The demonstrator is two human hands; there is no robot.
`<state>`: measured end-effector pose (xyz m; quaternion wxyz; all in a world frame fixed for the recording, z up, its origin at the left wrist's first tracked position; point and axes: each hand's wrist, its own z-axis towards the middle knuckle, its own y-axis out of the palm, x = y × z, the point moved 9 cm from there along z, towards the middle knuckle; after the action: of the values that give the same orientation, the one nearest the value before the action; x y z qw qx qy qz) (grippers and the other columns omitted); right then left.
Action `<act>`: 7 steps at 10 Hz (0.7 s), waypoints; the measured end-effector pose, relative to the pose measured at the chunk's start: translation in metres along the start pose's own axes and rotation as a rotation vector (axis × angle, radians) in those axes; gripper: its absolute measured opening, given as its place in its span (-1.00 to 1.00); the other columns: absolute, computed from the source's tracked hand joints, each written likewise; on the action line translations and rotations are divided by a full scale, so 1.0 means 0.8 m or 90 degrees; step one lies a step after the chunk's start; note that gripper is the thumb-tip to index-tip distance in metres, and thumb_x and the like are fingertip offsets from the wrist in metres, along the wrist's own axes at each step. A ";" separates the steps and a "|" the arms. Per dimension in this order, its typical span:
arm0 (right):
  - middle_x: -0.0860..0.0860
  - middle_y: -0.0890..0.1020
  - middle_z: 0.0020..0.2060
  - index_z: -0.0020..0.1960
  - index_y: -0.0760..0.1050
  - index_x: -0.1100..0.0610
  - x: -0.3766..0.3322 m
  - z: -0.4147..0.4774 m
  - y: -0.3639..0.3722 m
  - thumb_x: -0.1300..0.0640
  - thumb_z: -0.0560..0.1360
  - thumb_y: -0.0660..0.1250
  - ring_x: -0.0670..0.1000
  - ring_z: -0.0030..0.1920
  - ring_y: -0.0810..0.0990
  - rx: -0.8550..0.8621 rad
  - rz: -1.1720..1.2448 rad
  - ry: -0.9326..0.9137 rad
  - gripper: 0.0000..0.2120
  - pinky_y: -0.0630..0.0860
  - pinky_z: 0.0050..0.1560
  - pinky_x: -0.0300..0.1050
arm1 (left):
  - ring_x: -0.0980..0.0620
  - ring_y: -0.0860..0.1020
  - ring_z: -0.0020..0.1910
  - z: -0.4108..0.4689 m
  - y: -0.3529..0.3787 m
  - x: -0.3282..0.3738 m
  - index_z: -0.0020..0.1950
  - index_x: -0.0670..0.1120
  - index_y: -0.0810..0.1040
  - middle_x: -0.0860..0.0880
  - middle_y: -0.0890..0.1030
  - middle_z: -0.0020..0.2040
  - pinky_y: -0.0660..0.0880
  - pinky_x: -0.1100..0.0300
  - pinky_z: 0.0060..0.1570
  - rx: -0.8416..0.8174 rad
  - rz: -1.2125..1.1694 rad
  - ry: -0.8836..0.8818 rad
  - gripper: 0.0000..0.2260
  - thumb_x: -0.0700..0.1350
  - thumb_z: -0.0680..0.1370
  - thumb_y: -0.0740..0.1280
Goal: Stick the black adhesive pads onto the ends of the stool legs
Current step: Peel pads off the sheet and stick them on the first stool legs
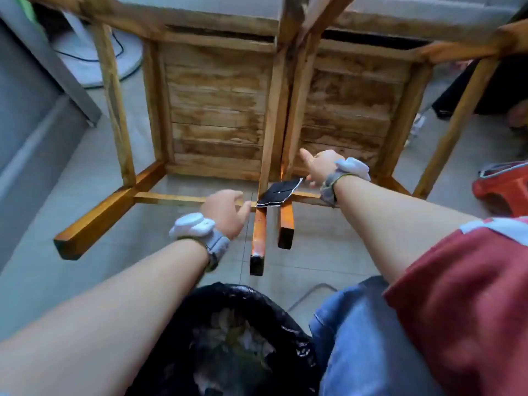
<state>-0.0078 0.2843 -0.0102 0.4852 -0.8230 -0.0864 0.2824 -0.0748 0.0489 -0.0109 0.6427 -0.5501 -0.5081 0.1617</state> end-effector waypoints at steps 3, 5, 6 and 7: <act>0.20 0.46 -0.01 -0.29 0.39 0.19 -0.055 -0.075 0.004 0.31 0.48 0.30 0.13 0.03 0.43 -0.256 0.050 -0.066 -0.81 0.39 0.32 0.14 | -0.10 0.52 0.15 -0.083 -0.003 0.026 0.05 -0.11 0.61 -0.11 0.63 0.11 0.43 0.08 0.11 -0.140 0.001 0.032 -0.69 0.04 0.56 0.17; 0.19 0.61 -0.09 0.07 0.56 0.29 -0.069 -0.126 -0.048 0.21 0.46 0.34 0.10 -0.15 0.61 -0.201 0.200 -0.077 -0.78 0.60 -0.08 -0.05 | -0.10 0.52 0.20 -0.084 -0.110 0.001 0.22 -0.11 0.53 -0.10 0.58 0.23 0.40 0.12 0.19 -0.048 0.010 -0.016 -0.64 0.05 0.51 0.27; 0.19 0.66 -0.13 -0.02 0.58 0.23 -0.102 -0.177 -0.064 0.21 0.44 0.34 0.11 -0.12 0.67 -0.175 0.225 -0.185 -0.85 0.65 -0.04 0.02 | -0.07 0.50 0.22 -0.108 -0.160 -0.017 0.31 -0.07 0.45 -0.08 0.53 0.29 0.41 0.08 0.24 -0.007 -0.033 -0.035 -0.51 0.12 0.45 0.33; 0.09 0.63 -0.32 -0.11 0.54 0.15 -0.137 -0.237 -0.076 0.24 0.46 0.32 -0.02 -0.34 0.64 -0.202 0.296 -0.264 -0.96 0.64 -0.33 -0.17 | -0.05 0.54 0.14 -0.130 -0.202 -0.041 0.31 -0.09 0.43 -0.09 0.56 0.20 0.47 0.03 0.19 0.058 -0.241 -0.093 -0.41 0.19 0.38 0.38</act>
<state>0.0140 0.1276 0.1532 0.2457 -0.8110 -0.0364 0.5297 -0.0593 -0.0879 0.1274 0.6472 -0.4016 -0.6401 0.1003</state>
